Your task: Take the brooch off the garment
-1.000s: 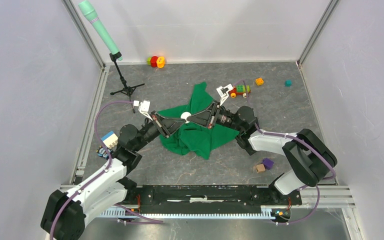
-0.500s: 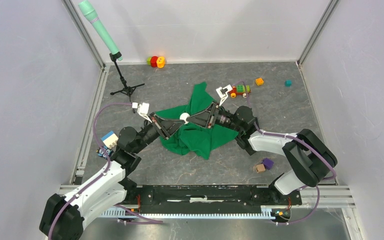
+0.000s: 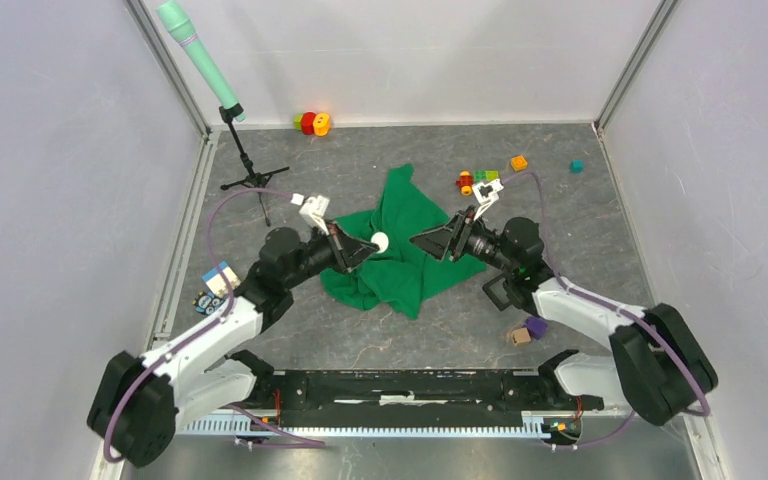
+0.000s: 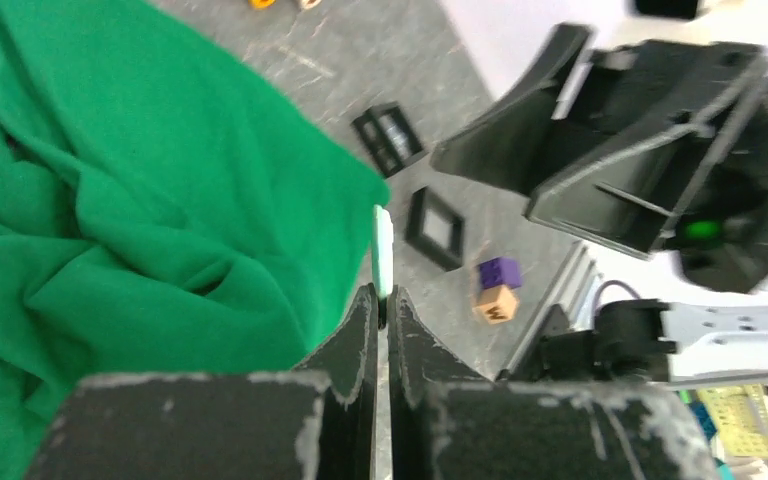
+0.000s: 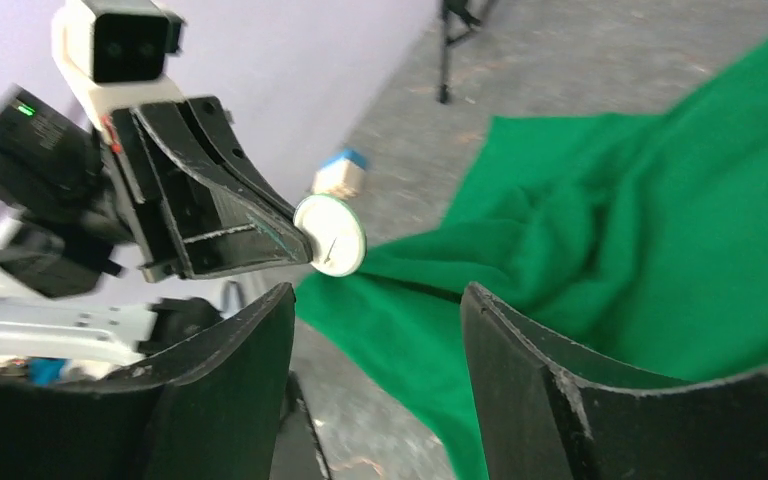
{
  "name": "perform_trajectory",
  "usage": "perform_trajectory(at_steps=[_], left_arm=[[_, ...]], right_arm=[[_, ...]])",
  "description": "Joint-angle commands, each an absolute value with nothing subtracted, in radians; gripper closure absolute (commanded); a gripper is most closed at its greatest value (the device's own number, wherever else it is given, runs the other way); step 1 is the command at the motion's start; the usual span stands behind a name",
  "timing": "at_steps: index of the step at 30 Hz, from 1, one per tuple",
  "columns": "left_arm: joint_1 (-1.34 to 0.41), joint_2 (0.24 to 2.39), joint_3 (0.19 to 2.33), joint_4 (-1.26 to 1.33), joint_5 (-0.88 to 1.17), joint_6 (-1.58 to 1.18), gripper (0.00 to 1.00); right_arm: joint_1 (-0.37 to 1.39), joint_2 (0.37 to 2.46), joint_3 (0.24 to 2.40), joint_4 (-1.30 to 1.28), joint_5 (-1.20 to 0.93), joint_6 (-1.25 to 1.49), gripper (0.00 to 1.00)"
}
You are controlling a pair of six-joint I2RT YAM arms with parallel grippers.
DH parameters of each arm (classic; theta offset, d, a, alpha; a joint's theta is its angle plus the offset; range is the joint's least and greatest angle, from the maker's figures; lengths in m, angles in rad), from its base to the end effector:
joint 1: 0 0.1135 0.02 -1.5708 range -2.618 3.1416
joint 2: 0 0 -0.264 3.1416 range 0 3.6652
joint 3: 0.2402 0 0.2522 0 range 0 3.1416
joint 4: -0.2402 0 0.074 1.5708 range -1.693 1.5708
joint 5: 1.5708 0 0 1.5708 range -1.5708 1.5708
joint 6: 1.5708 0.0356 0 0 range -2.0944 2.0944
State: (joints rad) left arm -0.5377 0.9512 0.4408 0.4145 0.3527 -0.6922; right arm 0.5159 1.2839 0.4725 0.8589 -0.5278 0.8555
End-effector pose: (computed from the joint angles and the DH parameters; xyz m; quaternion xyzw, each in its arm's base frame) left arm 0.1798 -0.1215 0.2508 0.0614 0.7356 -0.4880 0.4658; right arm 0.2191 0.1449 0.2353 -0.0735 0.6885 0.5817 0.4267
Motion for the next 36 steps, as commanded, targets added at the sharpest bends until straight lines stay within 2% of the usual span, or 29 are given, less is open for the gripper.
perform_trajectory(at_steps=[1, 5, 8, 11, 14, 19, 20, 24, 26, 32, 36], left_arm=[[-0.571, 1.091, 0.601, 0.123, 0.334, -0.494, 0.98], [-0.578, 1.207, 0.709, -0.07, 0.219, -0.439, 0.98], [-0.579, 1.294, 0.727, -0.047, 0.291, -0.45, 0.98], [-0.581, 1.422, 0.779, -0.073, 0.341, -0.463, 0.98], [-0.564, 1.542, 0.821, -0.127, 0.248, -0.519, 0.98], [-0.298, 1.599, 0.668, 0.074, 0.201, -0.736, 0.98], [-0.268, 1.596, 0.67, 0.058, 0.15, -0.732, 0.98], [-0.249, 1.534, 0.719, -0.123, -0.277, -0.746, 0.98], [-0.25, 1.488, 0.725, -0.122, -0.338, -0.718, 0.98], [-0.341, 1.365, 0.746, -0.022, -0.129, -0.556, 0.98], [-0.502, 1.283, 0.76, -0.01, -0.158, -0.499, 0.98]], right_arm=[[0.483, 1.182, 0.552, 0.327, -0.425, 0.514, 0.32], [0.413, 1.081, 0.582, 0.013, -0.28, 0.327, 0.21], [0.38, 1.006, 0.596, -0.184, -0.074, 0.271, 0.02], [0.359, 0.991, 0.607, -0.299, 0.018, 0.244, 0.02], [0.31, 1.007, 0.585, -0.331, 0.017, 0.22, 0.02], [0.123, 1.027, 0.532, -0.275, -0.149, 0.218, 0.02], [0.101, 1.035, 0.527, -0.269, -0.162, 0.223, 0.02], [0.083, 1.085, 0.511, -0.256, -0.187, 0.22, 0.02], [0.083, 1.1, 0.496, -0.242, -0.214, 0.201, 0.02], [0.089, 1.152, 0.452, -0.186, -0.353, 0.187, 0.02], [0.15, 1.15, 0.44, -0.18, -0.353, 0.174, 0.02]])
